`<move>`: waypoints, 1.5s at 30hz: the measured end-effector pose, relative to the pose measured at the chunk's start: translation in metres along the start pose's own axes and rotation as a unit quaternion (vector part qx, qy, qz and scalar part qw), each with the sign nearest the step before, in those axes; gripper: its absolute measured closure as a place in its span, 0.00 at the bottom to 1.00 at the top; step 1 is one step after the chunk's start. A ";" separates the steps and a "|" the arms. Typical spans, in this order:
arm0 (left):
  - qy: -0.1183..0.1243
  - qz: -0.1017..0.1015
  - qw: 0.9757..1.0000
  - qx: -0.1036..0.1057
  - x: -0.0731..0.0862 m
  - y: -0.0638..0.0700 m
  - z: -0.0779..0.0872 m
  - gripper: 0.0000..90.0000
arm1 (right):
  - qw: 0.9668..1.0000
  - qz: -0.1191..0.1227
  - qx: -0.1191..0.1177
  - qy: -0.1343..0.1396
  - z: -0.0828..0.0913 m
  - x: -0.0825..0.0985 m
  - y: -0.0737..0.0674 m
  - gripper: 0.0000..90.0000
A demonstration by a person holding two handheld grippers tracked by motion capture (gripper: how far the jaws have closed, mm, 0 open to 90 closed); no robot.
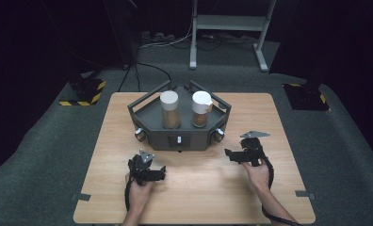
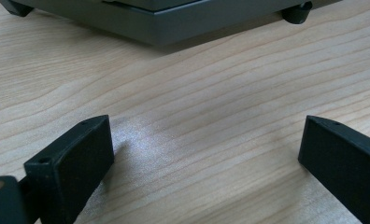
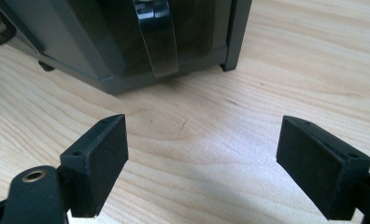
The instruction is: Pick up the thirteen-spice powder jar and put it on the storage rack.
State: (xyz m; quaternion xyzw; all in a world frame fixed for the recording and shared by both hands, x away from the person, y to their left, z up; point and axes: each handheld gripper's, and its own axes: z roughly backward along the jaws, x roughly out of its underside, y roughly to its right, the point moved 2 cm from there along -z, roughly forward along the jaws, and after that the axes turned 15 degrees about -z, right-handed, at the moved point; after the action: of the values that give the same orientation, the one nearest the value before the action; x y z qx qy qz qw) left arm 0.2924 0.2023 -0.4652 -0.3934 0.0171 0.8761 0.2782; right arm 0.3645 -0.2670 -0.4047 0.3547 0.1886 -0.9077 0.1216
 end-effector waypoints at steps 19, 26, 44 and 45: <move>0.000 0.000 1.000 0.000 0.000 0.000 0.000 0.04 | 0.999 -0.005 0.035 -0.009 -0.018 0.048 0.000 0.16; -0.001 0.001 1.000 0.001 -0.001 0.000 0.000 0.03 | 0.999 0.012 0.051 0.002 -0.020 0.059 -0.008 0.10; -0.001 0.000 1.000 0.000 -0.001 0.000 -0.001 0.03 | 0.999 0.015 0.046 0.012 -0.021 0.064 -0.006 0.09; -0.001 0.000 1.000 0.000 -0.001 0.000 -0.001 0.03 | 0.999 0.015 0.046 0.012 -0.021 0.064 -0.006 0.09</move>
State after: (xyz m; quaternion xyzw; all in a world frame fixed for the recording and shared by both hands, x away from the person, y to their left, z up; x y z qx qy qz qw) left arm 0.2932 0.2018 -0.4651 -0.3927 0.0170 0.8763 0.2785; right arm 0.3285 -0.2581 -0.4613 0.3736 0.1427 -0.9091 0.1165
